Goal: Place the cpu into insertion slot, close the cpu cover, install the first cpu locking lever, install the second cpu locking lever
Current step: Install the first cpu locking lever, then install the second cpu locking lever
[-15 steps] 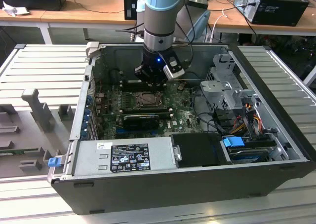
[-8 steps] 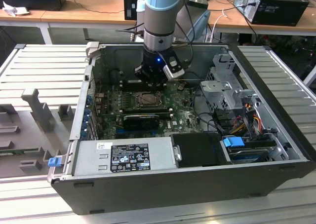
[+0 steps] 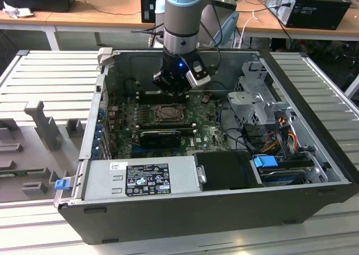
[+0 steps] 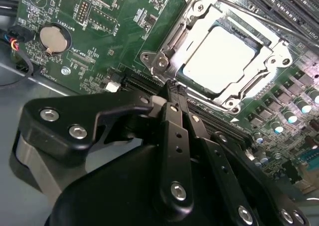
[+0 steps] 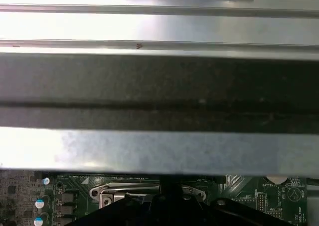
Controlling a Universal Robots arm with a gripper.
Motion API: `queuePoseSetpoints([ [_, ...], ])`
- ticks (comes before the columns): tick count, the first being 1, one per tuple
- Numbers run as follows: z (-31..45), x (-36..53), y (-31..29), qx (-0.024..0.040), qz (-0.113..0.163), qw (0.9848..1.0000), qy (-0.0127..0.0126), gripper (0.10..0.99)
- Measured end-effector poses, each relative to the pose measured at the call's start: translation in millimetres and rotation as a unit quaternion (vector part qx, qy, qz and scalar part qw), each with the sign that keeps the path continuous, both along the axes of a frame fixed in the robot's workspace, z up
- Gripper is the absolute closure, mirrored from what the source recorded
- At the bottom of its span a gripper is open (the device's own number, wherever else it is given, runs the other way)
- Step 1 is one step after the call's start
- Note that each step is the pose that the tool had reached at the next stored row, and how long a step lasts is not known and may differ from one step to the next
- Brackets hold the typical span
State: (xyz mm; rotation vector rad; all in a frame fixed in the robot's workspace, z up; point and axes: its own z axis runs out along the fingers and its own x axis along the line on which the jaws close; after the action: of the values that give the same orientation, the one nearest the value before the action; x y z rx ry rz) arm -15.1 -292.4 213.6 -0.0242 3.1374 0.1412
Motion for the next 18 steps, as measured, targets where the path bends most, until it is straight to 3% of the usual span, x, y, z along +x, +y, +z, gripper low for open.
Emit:
queuePoseSetpoints([
  [8,0.0,0.0,-4.2,0.0000,0.000,1.0000,0.0000,0.980],
  [15,17.9,0.1,-6.9,0.0000,-0.001,1.0000,0.0000,0.980],
  [18,17.9,0.1,-11.4,0.0000,-0.002,1.0000,0.0000,0.980],
])
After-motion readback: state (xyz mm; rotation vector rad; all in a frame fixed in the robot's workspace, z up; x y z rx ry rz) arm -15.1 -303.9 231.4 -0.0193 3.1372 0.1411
